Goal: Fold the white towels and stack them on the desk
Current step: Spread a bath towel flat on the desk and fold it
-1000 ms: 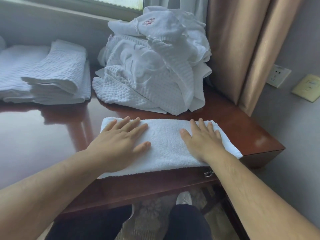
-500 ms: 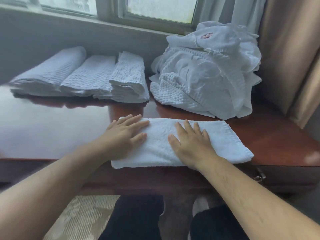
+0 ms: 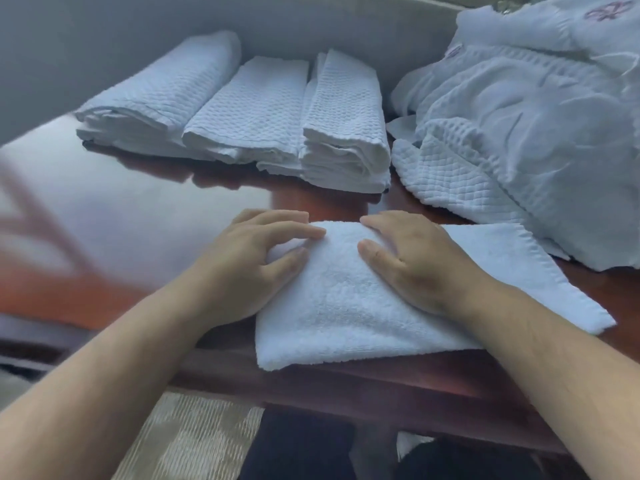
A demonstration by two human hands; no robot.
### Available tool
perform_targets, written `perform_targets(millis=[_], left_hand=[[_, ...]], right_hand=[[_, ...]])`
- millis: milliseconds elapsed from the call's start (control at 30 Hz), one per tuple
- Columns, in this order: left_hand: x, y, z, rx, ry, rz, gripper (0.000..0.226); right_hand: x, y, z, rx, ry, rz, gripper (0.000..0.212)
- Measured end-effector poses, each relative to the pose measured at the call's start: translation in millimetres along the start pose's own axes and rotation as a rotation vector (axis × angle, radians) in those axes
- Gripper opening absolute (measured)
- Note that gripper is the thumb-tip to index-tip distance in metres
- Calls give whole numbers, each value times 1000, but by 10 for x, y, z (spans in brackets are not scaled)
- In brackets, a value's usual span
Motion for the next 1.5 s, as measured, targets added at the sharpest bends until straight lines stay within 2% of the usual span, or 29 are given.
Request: perform_targets(millis=[200,300,400,467,533,567,633,700,767,800,833,900,967,1100,1200,1233,1300,1367,1433,1500], left_hand=[[13,-18,-13,-14,14,21,31],[21,-37,-18,-11,6,36,31],[-15,-60,-23,11,-4,42,31],[-83,-54,-16,76,8,46,34],[-181,-35,5,158,36,60,43],[-234,-26,19,191,47,69,45],[-342,-18,63,234,46,89,51],[-474,-33,96,252,29,120,55],[-621,-62,105,275,21,149,59],[-697,-80,103,288,25,164,61],[-761,-96,104,295,35,179,62],[-861,-144,126,275,68,204,62],[-928,-214,187,156,67,199,60],[-1128,-438,390,-174,-64,78,67],[-1212,-683,544,-288,-167,-95,81],[-1207,-759,588,-312,-181,-132,80],[-1164,-900,663,-356,-225,-181,60],[-1122,-1011,779,-368,-363,-214,42],[-1036,-1081,896,-383,-494,-202,33],[-953,-1153,1068,-403,-560,-189,32]], right_hand=[[-34,-2,-31,29,-75,19,51],[-48,12,-43,21,-77,23,56],[-36,3,-59,17,-102,26,46],[-69,42,-12,62,-227,54,35],[-176,157,52,38,-436,167,18],[-264,207,65,26,-480,231,19],[-449,297,17,65,-327,325,42],[-660,361,-108,2,-108,389,78],[-842,429,-213,-168,-24,426,106],[-904,471,-244,-217,-28,424,108],[-943,517,-257,-233,-69,421,99],[-1001,607,-227,-199,-212,455,66],[-1045,656,-128,-105,-318,486,49],[-1095,712,267,137,-382,426,46],[-1076,706,530,328,-371,420,48],[-1060,698,608,387,-364,411,47],[-1027,694,740,492,-351,390,34],[-1002,745,887,564,-342,352,23],[-964,776,995,608,-332,315,18],[-904,851,1089,530,-310,311,9]])
Point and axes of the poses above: each hand's wrist, its own x-axis towards the middle knuckle, its own z-axis out of the back of the hand, y = z × x, the point moved 3 cm from there along x, towards the middle knuckle, and after that the axes turned 6 degrees about -x, right-handed, at the moved point
